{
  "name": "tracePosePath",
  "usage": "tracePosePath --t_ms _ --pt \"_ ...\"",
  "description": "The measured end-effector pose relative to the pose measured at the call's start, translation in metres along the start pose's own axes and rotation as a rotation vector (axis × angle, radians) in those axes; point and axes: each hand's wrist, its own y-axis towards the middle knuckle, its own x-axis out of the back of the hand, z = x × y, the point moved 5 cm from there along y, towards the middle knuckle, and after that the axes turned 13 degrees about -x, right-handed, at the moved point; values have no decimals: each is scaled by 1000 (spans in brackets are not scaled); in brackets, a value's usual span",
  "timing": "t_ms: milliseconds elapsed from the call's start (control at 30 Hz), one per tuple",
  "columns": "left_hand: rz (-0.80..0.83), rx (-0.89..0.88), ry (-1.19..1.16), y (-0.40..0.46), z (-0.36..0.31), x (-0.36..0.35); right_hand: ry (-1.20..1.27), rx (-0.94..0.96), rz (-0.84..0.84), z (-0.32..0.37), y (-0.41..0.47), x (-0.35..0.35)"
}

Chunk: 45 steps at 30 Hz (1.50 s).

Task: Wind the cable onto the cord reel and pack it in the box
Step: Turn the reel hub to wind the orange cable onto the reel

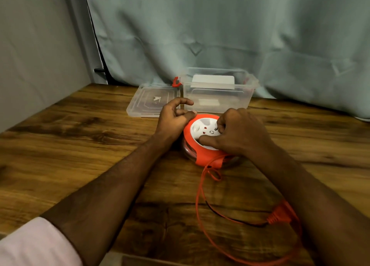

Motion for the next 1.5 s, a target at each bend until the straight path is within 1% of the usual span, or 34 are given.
tracePosePath --t_ms 167,400,467,533,567,633,733,800,900,1033,1233,1400,1500 --pt "7 4 8 -2 -2 0 -65 -26 -20 10 -4 -4" --pt "14 5 25 -1 -1 0 -6 -22 -8 16 -6 -6" --pt "21 -3 40 0 1 0 47 10 13 11 -4 -4" --pt "18 -10 46 1 2 1 99 116 16 6 -1 3" --pt "13 -8 48 1 2 1 138 169 51 3 0 9" --pt "3 -2 46 2 2 3 172 270 172 -5 4 17" --pt "6 -3 35 2 1 3 156 300 324 -18 11 14" --pt "16 -6 37 2 1 2 206 298 349 -21 14 11" --pt "12 -7 30 1 0 2 203 283 357 -20 15 12" --pt "30 -6 17 0 -2 -1 285 261 405 -22 15 14" --pt "101 -13 -3 -2 -3 -4 247 205 359 -21 12 25" --pt "87 7 -4 -2 -5 -5 268 245 357 -17 8 20" --pt "74 8 5 -3 -4 -4 232 230 327 -16 9 18"
